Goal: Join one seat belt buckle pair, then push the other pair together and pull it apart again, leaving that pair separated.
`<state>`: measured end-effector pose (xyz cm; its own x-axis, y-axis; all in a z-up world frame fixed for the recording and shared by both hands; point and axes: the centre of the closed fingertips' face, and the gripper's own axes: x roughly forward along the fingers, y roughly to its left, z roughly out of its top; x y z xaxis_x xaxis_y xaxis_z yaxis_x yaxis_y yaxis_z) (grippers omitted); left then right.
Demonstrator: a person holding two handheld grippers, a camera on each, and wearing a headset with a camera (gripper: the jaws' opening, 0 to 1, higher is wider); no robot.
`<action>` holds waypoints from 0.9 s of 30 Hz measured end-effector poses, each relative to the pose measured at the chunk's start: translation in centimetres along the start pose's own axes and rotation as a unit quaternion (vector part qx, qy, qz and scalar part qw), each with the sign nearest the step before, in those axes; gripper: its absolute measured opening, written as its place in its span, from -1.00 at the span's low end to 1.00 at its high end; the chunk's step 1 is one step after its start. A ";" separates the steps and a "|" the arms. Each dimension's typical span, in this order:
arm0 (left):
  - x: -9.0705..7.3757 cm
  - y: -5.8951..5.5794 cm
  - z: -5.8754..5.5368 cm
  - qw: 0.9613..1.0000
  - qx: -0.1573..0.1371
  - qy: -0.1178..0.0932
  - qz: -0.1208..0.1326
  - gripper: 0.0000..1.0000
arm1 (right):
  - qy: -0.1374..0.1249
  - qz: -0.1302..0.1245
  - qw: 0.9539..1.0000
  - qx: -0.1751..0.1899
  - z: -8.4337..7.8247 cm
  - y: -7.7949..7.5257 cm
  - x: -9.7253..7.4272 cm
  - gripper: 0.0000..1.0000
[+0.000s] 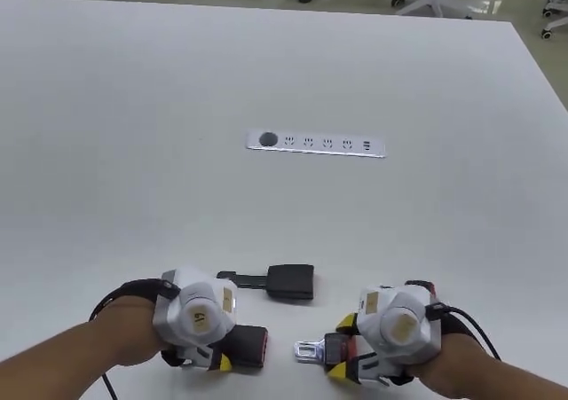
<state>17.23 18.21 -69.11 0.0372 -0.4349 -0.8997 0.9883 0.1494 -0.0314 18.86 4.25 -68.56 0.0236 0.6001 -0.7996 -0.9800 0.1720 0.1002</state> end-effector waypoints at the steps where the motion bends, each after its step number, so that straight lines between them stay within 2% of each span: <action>1: 0.1 0.1 -0.1 1.000 0.000 0.000 0.000 -0.31 | -0.001 0.000 1.000 0.000 0.2 0.1 0.4 -0.31; 9: 0.1 0.0 0.2 1.000 -0.003 0.001 0.001 -0.31 | -0.009 0.002 1.000 -0.005 2.3 0.4 2.2 -0.31; 19: 0.4 0.1 0.3 1.000 -0.018 -0.003 0.009 -0.31 | -0.020 0.005 1.000 -0.010 4.1 1.4 4.3 -0.31; 21: 0.4 0.2 0.1 1.000 -0.018 0.002 0.010 -0.32 | -0.014 0.005 1.000 -0.016 4.1 1.4 4.3 -0.31; 27: 0.4 0.3 0.2 1.000 -0.015 0.008 0.006 -0.32 | -0.021 0.007 1.000 -0.017 4.2 1.7 4.6 -0.32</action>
<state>17.55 17.86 -69.40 0.0464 -0.4187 -0.9069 0.9828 0.1817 -0.0336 18.14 10.58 -69.63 0.0180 0.6353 -0.7721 -0.9864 0.1375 0.0902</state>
